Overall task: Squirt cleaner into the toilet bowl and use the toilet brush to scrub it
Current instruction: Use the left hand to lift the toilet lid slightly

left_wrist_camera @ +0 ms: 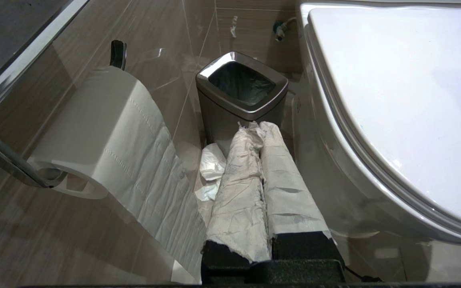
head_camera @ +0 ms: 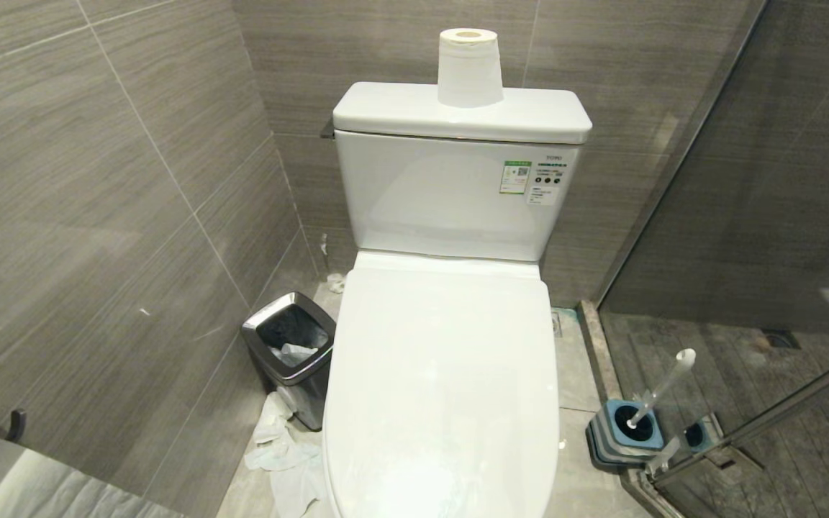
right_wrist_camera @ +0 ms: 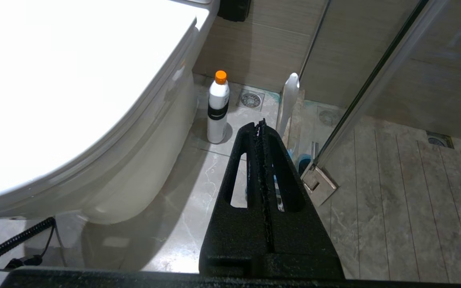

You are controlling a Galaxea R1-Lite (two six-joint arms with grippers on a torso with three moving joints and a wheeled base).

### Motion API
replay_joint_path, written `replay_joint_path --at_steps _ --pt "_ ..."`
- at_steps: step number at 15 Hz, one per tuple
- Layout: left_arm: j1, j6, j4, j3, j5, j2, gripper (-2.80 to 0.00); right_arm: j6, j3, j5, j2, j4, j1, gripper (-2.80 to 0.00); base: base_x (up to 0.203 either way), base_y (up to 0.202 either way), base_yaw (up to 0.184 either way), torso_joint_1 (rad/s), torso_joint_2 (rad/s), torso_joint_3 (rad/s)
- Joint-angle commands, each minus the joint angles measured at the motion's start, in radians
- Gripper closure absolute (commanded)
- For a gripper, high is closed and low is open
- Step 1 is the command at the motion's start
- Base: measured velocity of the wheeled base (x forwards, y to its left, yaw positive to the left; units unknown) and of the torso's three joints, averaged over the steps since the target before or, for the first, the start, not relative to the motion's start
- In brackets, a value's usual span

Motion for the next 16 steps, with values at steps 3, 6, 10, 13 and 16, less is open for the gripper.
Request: replay_joint_path --at_steps 3,6,10,13,16 --pt "0.000 0.000 0.000 0.007 0.000 0.001 0.00 -0.001 0.012 0.001 -0.001 -0.001 0.000 0.00 0.000 0.000 0.000 0.000 0.00 0.000" --pt "0.000 0.002 0.000 0.008 0.000 0.001 0.00 -0.001 0.012 0.001 -0.001 -0.001 0.000 0.00 0.000 0.000 0.000 0.000 0.00 0.000" --pt "0.000 0.002 0.000 0.008 0.000 0.001 0.00 -0.001 0.012 0.001 -0.001 -0.001 0.000 0.00 0.000 0.000 0.000 0.000 0.00 0.000" --pt "0.000 0.000 0.000 0.008 0.000 0.001 0.00 -0.001 0.012 0.001 -0.001 -0.001 0.000 0.00 0.000 0.000 0.000 0.000 0.00 0.000" --pt "0.000 0.000 0.000 0.008 0.000 0.001 0.00 -0.001 0.012 0.001 -0.001 -0.001 0.000 0.00 0.000 0.000 0.000 0.000 0.00 0.000"
